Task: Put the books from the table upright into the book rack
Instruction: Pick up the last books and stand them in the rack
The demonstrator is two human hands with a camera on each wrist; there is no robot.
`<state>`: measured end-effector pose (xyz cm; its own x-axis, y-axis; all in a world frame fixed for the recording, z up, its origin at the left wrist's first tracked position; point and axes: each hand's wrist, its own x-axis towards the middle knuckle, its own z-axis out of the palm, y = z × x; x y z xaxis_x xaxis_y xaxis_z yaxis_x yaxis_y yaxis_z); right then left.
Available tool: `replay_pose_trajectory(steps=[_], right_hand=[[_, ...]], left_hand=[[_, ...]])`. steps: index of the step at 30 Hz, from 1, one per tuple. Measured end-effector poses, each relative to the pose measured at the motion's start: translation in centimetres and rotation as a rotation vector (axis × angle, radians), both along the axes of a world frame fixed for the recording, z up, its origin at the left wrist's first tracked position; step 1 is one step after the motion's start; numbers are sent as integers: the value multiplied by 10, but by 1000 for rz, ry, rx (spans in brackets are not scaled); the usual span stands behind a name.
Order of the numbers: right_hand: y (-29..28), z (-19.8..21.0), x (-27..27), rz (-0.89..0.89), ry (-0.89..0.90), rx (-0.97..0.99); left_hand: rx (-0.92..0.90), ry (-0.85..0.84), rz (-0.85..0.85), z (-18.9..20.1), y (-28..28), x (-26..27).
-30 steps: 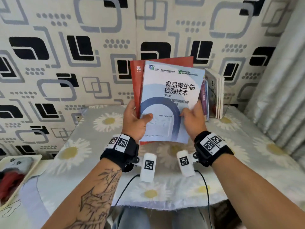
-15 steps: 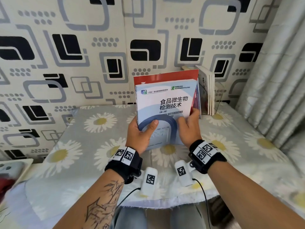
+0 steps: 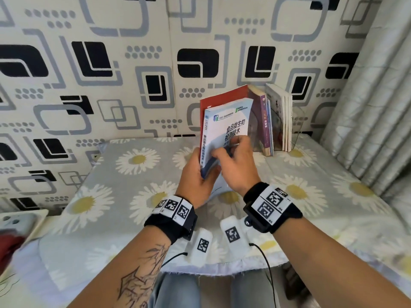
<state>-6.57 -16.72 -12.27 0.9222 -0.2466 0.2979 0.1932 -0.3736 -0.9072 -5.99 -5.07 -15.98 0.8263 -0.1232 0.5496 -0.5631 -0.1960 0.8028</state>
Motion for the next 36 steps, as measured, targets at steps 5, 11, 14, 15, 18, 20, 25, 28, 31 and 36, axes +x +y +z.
replay_pose_trajectory(steps=[5, 11, 14, 15, 18, 20, 25, 28, 31, 36], right_hand=[[10, 7, -15, 36, 89, -109], [-1, 4, -15, -217, -30, -256], [-18, 4, -14, -244, -46, -309], [-23, 7, -14, -230, -41, -319], [-40, 21, -15, -194, -16, -363], [-54, 33, -16, -219, -20, -414], [-81, 57, -19, -348, -150, -533], [-88, 63, -11, -375, -181, -597], [-91, 67, -2, -392, -175, -617], [-87, 58, 22, -403, -140, -642]], left_hand=[[186, 45, 87, 5, -8, -3], [70, 178, -152, 5, -9, -6], [-223, 486, -319, 13, 2, 3], [-355, 629, -343, 16, 5, 7], [-578, 850, -174, 12, 15, 28], [-647, 881, -92, 1, 19, 37], [-873, 845, -71, -18, 25, 43], [-865, 822, -71, -20, 25, 44], [-889, 813, -65, -21, 25, 44], [-913, 807, -71, -23, 26, 46]])
